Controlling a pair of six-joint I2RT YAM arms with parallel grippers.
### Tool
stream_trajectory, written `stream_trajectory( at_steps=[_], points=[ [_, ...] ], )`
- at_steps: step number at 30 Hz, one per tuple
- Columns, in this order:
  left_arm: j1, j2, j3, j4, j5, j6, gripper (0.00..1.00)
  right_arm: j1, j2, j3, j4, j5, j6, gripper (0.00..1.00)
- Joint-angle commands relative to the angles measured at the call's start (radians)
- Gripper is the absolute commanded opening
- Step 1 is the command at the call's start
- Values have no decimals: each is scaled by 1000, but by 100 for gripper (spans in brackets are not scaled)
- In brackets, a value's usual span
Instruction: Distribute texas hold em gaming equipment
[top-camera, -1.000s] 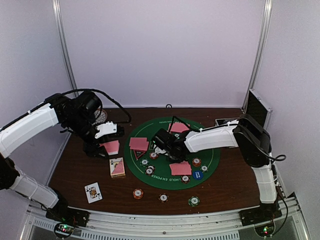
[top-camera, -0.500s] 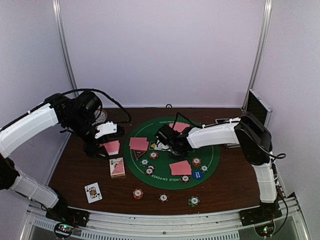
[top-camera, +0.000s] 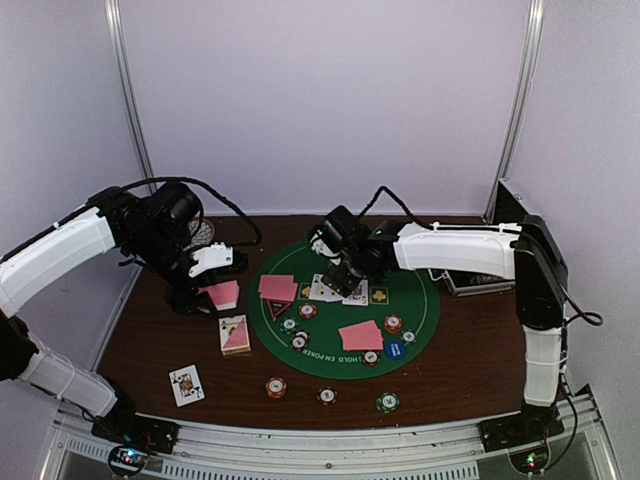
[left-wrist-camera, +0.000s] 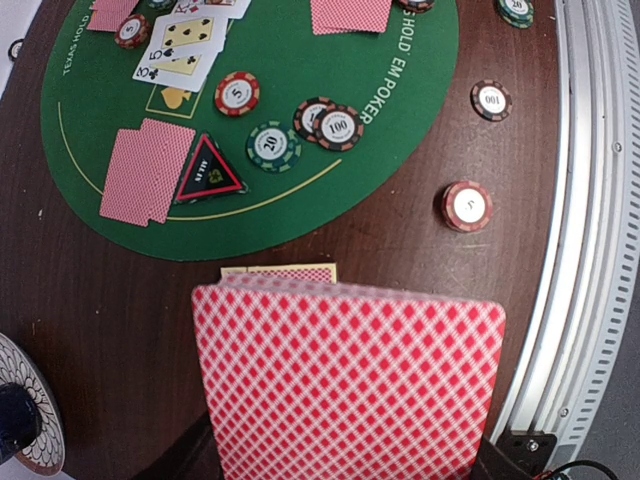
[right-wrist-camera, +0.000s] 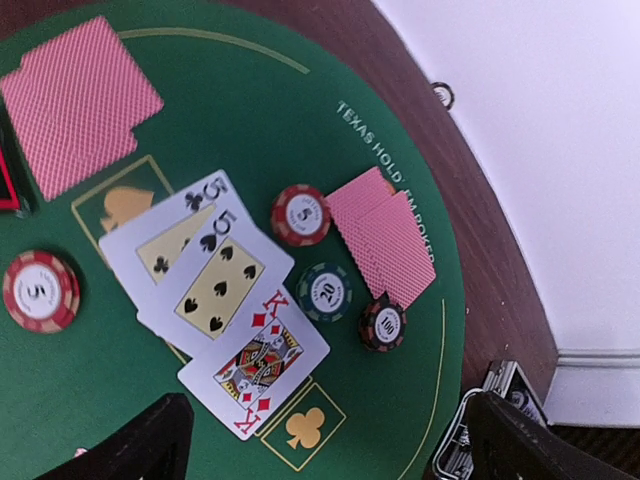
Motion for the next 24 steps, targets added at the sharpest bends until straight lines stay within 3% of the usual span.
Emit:
stream_trajectory(
  at_steps=[1,6,11,13,16,24],
  points=[
    [1,-23,-9,30,12,-2,22,-31,-82,98,-114,-1,318,99],
    [1,-22,-3,30,6,-1,25,-93,-58,217,-286,-205,455,100],
    [1,-19,-2,31,3,-5,25,-117,-128,138,-205,-454,611,99],
    [1,-17,0,30,-5,-4,24,-137,-85,180,-250,-615,668,100],
    [1,-14,6,31,-9,-5,24,-137,-42,209,-289,-718,720,100],
    [1,-10,16,31,-18,-14,21,-85,-216,-104,175,-933,1028,100]
  ],
)
